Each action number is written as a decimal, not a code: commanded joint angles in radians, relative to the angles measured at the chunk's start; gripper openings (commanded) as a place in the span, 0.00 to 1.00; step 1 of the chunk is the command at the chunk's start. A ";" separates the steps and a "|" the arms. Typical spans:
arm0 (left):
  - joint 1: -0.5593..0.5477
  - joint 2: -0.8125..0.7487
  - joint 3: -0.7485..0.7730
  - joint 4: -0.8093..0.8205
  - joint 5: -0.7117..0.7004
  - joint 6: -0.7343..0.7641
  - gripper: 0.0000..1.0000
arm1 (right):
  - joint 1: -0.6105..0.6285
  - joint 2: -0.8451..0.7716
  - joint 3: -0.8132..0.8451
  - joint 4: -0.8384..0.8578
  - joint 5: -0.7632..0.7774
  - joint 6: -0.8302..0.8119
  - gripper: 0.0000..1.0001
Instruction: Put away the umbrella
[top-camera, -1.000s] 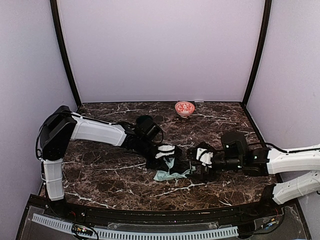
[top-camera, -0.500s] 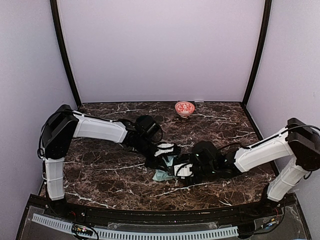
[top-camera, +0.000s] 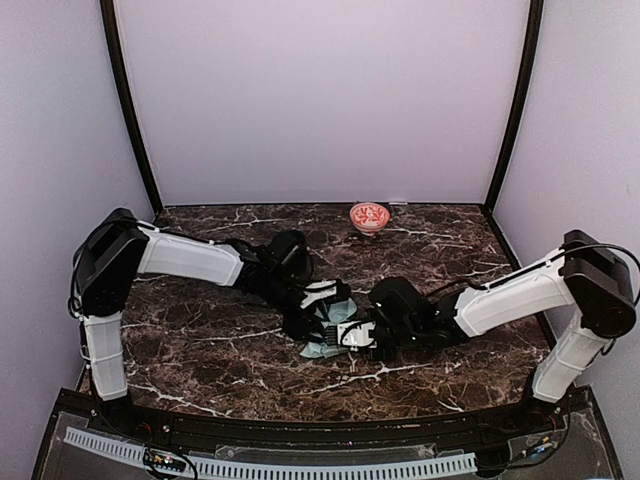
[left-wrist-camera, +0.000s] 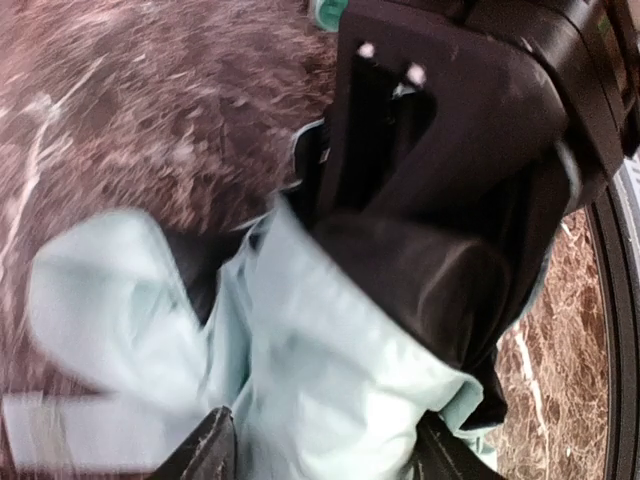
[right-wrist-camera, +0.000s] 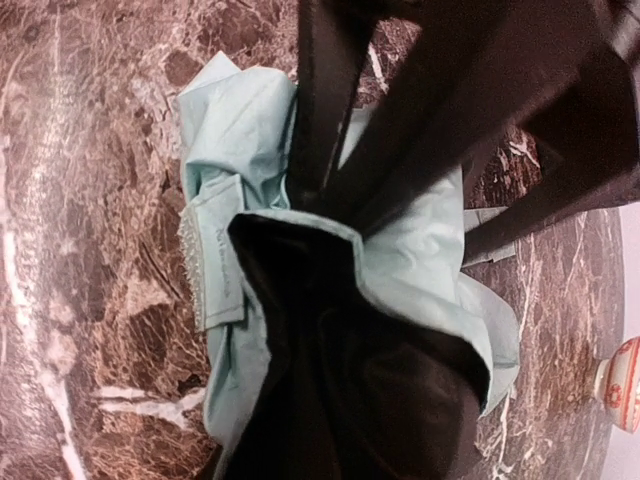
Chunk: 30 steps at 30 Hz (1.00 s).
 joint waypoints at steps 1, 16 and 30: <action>0.073 -0.151 -0.225 0.264 -0.234 -0.144 0.62 | -0.003 0.040 0.029 -0.205 -0.144 0.133 0.13; 0.077 -0.599 -0.642 0.565 -0.265 -0.054 0.53 | -0.130 0.266 0.292 -0.495 -0.342 0.226 0.08; -0.146 -0.472 -0.573 0.547 -0.472 0.338 0.64 | -0.229 0.460 0.472 -0.709 -0.657 0.332 0.06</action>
